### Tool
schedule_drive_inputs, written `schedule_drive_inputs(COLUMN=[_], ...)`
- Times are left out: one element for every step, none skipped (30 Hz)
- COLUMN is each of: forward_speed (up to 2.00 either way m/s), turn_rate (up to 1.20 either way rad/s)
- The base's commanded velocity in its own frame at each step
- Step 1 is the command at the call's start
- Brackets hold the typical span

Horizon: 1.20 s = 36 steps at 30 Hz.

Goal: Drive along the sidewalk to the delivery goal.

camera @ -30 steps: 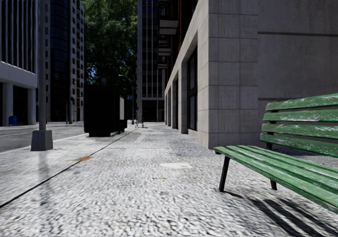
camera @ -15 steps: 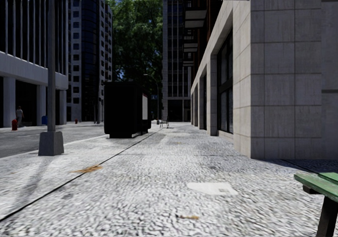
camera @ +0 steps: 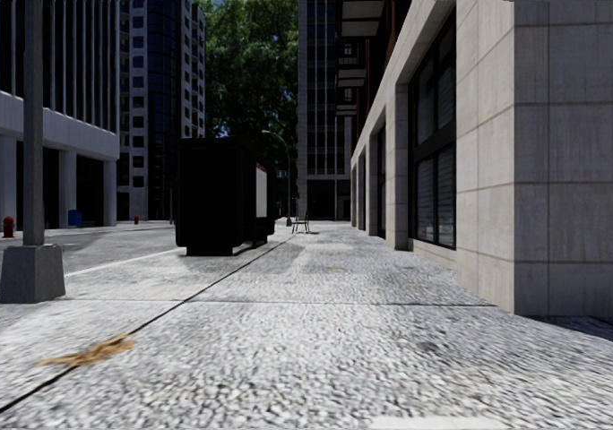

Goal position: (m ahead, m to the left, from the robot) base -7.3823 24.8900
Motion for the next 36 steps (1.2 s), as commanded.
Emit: schedule_drive_inputs(forward_speed=[2.0,2.0,2.0,2.0,2.0,2.0,2.0,2.0,2.0,2.0,2.0,2.0,2.0,2.0,2.0,2.0,2.0,2.0,2.0,2.0,2.0,2.0,2.0,2.0,2.0,2.0,2.0,2.0,2.0,2.0,2.0,2.0,2.0,2.0,2.0,2.0], turn_rate=[0.0,0.0,0.0,0.0,0.0,0.0,0.0,0.0,0.0,0.0,0.0,0.0,0.0,0.0,0.0,0.0,-0.02,-0.08,-0.13,-0.13,-0.15,-0.15,-0.16,-0.16,-0.16,-0.16,-0.16,-0.16,-0.16,-0.16,-0.16,-0.16,-0.16,-0.17,-0.17,-0.2])
